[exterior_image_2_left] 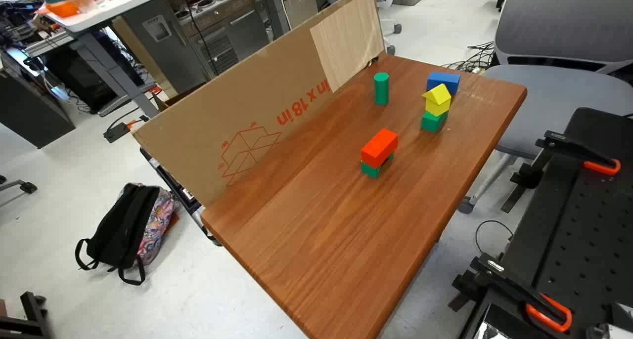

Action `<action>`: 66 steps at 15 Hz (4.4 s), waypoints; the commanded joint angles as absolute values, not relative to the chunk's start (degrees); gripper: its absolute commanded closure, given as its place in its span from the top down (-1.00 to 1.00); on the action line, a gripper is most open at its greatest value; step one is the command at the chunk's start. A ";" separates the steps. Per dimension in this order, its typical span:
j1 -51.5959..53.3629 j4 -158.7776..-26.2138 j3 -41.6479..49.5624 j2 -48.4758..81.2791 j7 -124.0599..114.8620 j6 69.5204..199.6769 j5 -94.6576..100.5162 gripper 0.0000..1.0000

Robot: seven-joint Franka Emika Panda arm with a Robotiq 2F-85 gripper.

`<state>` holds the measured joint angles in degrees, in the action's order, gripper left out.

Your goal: Put the orange block on the table

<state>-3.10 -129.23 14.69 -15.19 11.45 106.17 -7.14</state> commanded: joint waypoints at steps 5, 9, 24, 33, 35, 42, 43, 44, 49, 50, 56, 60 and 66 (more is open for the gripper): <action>-4.74 -129.09 13.20 -15.04 11.81 106.07 -7.53 1.00; -4.74 -129.09 13.20 -15.04 11.81 106.07 -7.53 1.00; -4.74 -129.09 13.20 -15.04 11.81 106.07 -7.53 1.00; -4.74 -129.09 13.20 -15.04 11.80 106.07 -7.53 1.00; -4.74 -129.09 13.20 -15.04 11.81 106.07 -7.53 1.00; -3.30 -132.40 7.40 -13.12 3.41 118.04 -5.78 1.00; -3.03 -133.07 6.30 -12.54 2.63 120.38 -5.51 1.00; -2.66 -133.73 4.95 -11.94 1.83 122.44 -4.78 1.00; -1.14 -135.07 0.53 -6.06 -0.02 131.86 0.00 1.00; -0.85 -135.10 0.00 -4.72 0.18 133.29 1.14 1.00; 1.09 -134.37 -2.09 3.68 -5.80 139.26 7.80 1.00; 3.31 -133.87 -2.85 7.04 -9.04 139.72 7.80 1.00; 6.03 -130.73 -2.92 11.73 -13.19 139.38 9.05 1.00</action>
